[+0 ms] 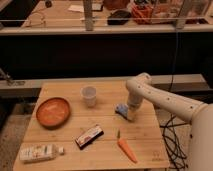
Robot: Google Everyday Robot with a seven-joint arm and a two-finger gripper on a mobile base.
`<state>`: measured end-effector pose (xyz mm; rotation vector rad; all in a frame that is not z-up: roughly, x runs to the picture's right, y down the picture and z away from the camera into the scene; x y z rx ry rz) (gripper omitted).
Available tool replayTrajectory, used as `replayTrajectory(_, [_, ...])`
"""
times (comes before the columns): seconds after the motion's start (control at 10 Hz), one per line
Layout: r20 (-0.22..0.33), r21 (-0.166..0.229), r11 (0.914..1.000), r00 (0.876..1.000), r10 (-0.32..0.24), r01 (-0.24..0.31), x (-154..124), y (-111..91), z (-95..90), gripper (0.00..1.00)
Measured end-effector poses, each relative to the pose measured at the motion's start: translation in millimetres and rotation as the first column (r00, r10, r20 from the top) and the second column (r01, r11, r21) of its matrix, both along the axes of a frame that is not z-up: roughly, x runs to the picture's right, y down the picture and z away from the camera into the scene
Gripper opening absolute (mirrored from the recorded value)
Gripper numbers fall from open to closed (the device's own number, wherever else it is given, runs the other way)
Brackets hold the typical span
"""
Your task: Wipe the white sponge on the table
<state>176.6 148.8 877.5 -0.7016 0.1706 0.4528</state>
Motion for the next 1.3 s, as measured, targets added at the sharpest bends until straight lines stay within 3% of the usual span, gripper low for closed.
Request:
replayTrajectory(0.7, [-0.027,-0.033,0.9989,0.999,-0.035,0.034,2.6,-5.2,8.8,0.00])
replayTrajectory(1.0, [-0.032,-0.056,0.9968,0.998,-0.059,0.057,-9.4,7.2,3.8,0.00])
replayTrajectory(1.3, [-0.039,-0.071,0.9957,0.997,-0.062,0.059,-1.1,12.2,2.9,0.00])
